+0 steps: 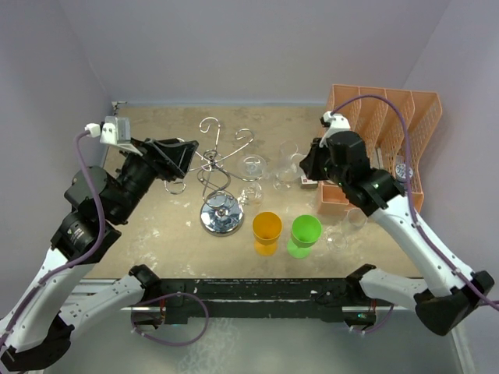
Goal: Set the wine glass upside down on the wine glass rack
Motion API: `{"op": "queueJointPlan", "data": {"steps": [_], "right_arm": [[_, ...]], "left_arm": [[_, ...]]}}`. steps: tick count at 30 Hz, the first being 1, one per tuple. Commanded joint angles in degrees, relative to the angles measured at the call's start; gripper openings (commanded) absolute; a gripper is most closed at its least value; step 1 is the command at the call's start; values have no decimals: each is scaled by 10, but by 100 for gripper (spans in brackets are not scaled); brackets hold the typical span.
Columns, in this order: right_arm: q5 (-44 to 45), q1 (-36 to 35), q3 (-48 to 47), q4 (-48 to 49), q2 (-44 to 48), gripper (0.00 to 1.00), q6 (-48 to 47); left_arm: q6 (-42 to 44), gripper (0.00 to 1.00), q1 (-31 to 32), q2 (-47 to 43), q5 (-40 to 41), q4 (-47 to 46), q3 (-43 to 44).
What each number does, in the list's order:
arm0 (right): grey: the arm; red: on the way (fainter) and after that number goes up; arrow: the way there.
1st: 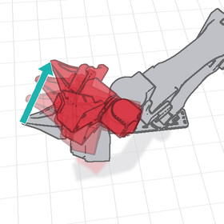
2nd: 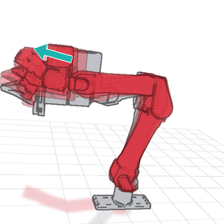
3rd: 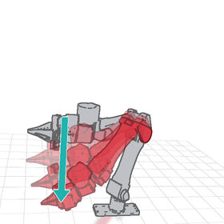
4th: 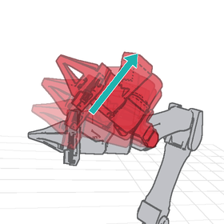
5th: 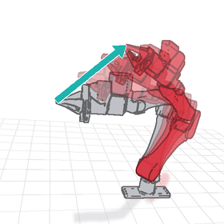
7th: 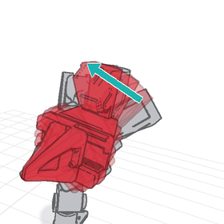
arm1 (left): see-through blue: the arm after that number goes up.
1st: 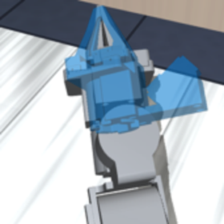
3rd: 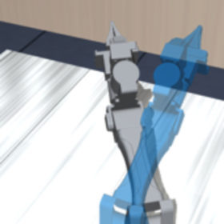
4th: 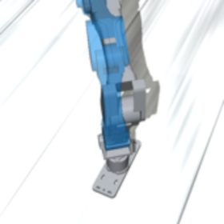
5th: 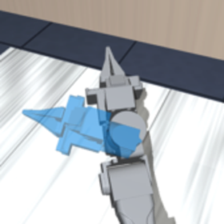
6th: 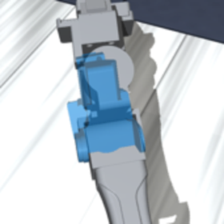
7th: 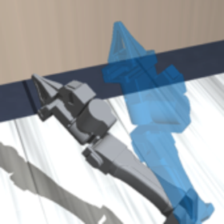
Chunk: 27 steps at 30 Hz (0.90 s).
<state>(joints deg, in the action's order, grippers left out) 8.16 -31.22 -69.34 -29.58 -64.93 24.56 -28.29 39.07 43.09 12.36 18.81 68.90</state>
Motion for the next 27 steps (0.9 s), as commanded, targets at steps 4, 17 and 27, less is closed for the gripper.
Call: {"op": "queueJointPlan", "data": {"steps": [4,17,27], "right_arm": [[45,-3,16,116,92,3,44],[123,-3,47,250,175,4,149],[79,-3,31,373,170,4,206]], "left_arm": [[-13,59,0,15,-32,-54,37],[-66,61,-1,30,-49,-77,42],[-157,63,0,100,-153,-159,67]]}}
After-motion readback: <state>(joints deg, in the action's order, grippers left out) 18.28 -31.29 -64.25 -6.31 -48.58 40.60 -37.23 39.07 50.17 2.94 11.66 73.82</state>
